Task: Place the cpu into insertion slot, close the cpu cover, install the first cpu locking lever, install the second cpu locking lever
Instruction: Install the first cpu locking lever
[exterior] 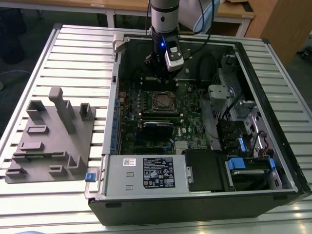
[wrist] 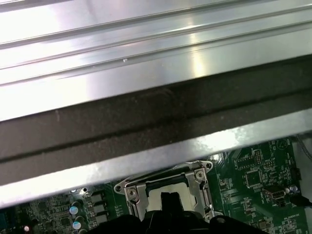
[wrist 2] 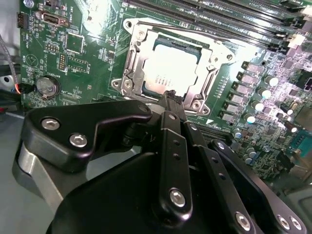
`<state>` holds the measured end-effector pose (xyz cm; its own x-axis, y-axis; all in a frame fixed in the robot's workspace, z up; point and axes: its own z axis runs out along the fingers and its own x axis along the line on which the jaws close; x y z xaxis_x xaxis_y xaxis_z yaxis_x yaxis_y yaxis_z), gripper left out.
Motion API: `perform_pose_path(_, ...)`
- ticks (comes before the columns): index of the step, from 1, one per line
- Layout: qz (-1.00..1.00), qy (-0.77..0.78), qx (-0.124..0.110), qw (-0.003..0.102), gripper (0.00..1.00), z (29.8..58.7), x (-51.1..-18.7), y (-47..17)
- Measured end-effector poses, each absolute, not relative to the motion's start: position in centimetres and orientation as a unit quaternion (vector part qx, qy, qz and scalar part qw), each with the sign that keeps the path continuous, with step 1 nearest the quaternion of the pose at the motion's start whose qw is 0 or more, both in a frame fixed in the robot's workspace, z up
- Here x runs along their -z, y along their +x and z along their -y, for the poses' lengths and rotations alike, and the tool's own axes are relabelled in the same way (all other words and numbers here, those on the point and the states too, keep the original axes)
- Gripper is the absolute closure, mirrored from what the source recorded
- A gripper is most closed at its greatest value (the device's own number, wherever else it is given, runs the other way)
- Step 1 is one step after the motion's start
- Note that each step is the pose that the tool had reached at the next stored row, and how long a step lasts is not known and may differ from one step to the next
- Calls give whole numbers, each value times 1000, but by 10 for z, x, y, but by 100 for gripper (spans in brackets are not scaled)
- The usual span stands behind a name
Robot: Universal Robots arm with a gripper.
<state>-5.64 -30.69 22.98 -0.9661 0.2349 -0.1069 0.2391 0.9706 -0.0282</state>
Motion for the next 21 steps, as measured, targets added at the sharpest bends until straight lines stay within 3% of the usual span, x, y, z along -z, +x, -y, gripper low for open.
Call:
perform_pose_path(16, -991, 120, 20, 51, 89, 320, -230, -56)
perform_pose_path(21, -991, 121, -3, 49, 89, 322, -230, -56)
